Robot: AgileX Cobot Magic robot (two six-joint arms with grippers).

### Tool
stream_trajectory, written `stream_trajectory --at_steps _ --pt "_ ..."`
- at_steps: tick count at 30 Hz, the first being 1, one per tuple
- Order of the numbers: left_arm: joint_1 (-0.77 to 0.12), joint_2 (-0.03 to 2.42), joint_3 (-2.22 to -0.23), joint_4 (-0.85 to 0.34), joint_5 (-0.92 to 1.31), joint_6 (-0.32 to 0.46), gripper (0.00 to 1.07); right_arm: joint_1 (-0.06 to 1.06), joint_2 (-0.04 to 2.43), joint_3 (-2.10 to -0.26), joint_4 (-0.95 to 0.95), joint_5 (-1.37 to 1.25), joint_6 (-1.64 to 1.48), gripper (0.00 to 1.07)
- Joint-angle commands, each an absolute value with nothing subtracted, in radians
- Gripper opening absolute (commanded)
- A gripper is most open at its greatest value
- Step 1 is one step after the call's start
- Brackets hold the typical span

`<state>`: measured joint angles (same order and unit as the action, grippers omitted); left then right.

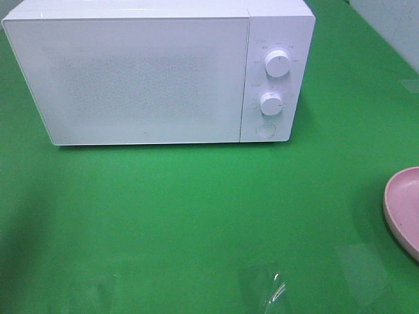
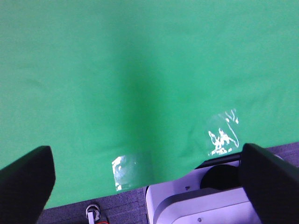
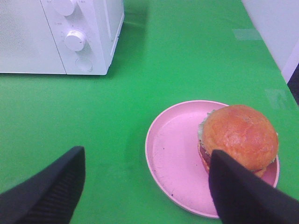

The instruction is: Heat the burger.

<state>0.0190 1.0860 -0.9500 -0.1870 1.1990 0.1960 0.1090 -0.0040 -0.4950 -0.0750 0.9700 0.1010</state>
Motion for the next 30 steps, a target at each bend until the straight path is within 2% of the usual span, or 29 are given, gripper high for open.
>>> stream_trajectory --at_steps 1,2,14,23,30 --pt "0.022 1.019 -0.864 -0.198 1.152 0.198 1.0 0.105 -0.031 -0.494 -0.072 0.961 0.104 0.7" --pt "0.022 0.96 -0.791 -0.199 1.137 0.198 1.0 0.105 -0.031 -0.494 -0.072 0.961 0.104 0.7" --pt "0.022 0.599 -0.536 -0.174 1.063 0.191 1.0 0.105 -0.031 -0.494 -0.072 0.961 0.104 0.7" --pt "0.022 0.287 -0.517 -0.113 1.071 0.106 1.0 0.105 -0.031 -0.494 -0.072 0.961 0.104 0.7" --pt "0.022 0.099 -0.517 -0.096 1.071 0.109 1.0 0.105 -0.031 -0.494 -0.072 0.961 0.104 0.7"
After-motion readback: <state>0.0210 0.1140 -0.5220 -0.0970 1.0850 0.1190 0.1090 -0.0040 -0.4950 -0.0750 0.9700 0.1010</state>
